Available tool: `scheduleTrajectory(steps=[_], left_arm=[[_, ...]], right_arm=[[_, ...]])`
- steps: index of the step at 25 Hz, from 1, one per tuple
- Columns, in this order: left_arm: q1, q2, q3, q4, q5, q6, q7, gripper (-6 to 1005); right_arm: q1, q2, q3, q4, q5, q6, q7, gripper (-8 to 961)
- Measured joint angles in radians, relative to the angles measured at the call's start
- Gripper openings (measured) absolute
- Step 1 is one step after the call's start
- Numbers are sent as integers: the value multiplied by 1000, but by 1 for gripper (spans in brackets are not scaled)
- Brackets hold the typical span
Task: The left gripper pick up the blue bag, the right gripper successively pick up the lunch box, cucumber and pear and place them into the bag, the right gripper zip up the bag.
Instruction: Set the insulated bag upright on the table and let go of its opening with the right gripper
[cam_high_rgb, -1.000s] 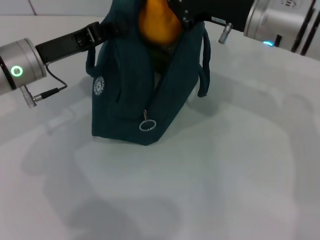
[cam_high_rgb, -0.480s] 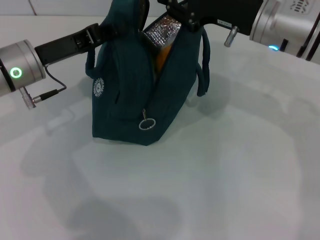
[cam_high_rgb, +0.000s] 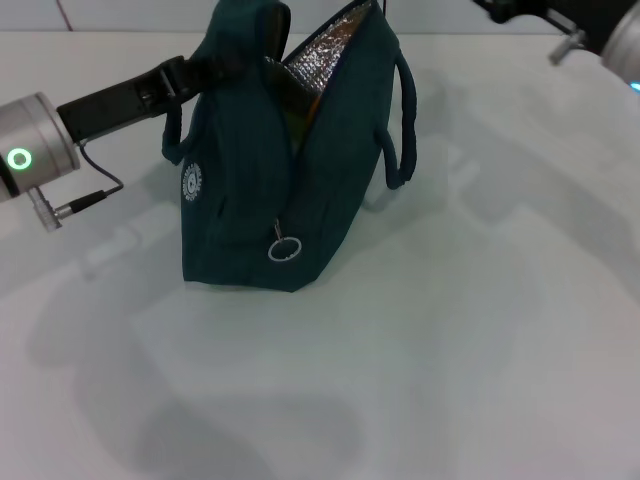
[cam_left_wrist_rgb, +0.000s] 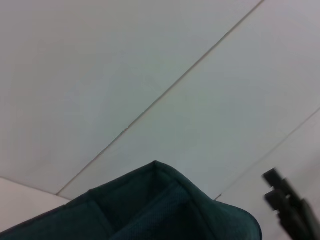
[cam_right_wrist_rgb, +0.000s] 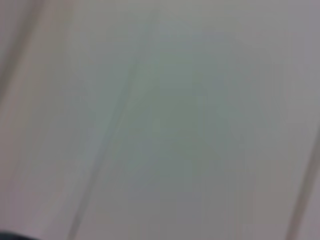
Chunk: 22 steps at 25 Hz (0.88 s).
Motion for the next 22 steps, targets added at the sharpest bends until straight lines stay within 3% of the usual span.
scheduleTrajectory(steps=[3,12,22], left_arm=[[13,3,0,4,-9,3,0,66],[9,2,0,5,-11,3,0,66],[-2,1,0,3,-11,-1,6,66]], right_arm=[[-14,-7,-2,-9,-6,84,44,575],[-47,0,-9,28,-149,114,236,565],[3,8,-81,95,-169,109,312,561]])
